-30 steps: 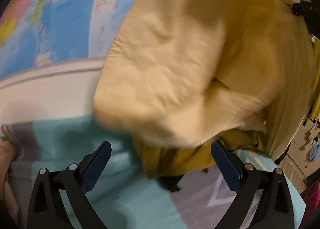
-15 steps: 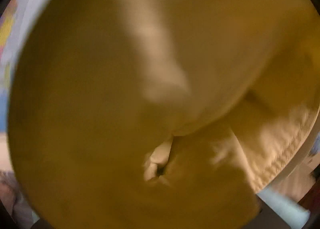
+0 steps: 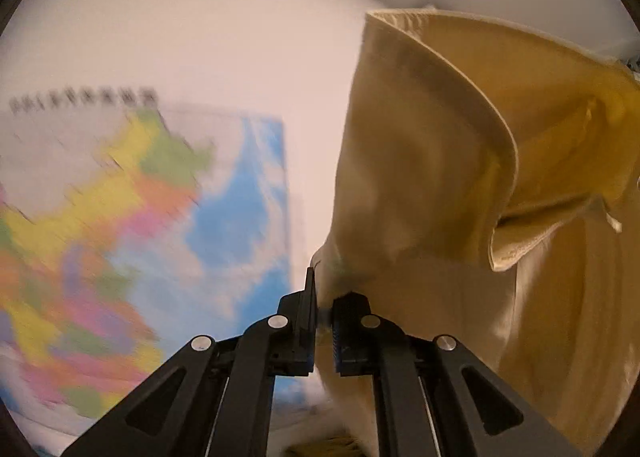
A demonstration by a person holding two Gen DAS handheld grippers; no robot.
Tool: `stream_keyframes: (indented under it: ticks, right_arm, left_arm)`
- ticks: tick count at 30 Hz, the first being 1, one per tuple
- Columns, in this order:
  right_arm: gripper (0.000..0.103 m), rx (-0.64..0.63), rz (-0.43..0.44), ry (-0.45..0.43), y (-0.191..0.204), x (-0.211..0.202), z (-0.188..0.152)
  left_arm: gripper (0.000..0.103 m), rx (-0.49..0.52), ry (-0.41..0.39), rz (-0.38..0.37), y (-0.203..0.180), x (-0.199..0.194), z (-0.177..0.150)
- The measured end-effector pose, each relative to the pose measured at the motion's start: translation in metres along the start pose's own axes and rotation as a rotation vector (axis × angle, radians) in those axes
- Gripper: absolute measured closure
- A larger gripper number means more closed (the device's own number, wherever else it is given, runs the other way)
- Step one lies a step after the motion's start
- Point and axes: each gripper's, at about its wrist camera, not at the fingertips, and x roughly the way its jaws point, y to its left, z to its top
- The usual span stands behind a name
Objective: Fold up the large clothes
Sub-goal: 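Lift the cream shirt with both grippers and shake it out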
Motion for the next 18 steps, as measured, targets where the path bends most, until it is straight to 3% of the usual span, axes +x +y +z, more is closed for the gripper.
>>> stream_keyframes:
  ticks: [5, 8, 11, 15, 18]
  right_arm:
    - [0.101, 0.071, 0.194, 0.021, 0.041, -0.029, -0.029]
    - [0.101, 0.118, 0.329, 0.039, 0.068, -0.039, -0.05]
    - [0.101, 0.121, 0.409, 0.068, 0.093, -0.029, -0.069]
    - [0.1, 0.219, 0.476, 0.179, 0.097, 0.031, -0.104]
    - [0.1, 0.319, 0.468, 0.341, 0.091, 0.109, -0.157]
  left_arm:
    - [0.098, 0.124, -0.006, 0.168, 0.022, -0.107, 0.023]
    - [0.098, 0.168, 0.03, 0.26, 0.016, -0.148, 0.038]
    - [0.098, 0.214, 0.08, 0.342, 0.02, -0.163, 0.042]
    - [0.098, 0.247, 0.157, 0.425, 0.037, -0.166, 0.037]
    - [0.098, 0.192, 0.31, 0.424, 0.068, -0.115, 0.006]
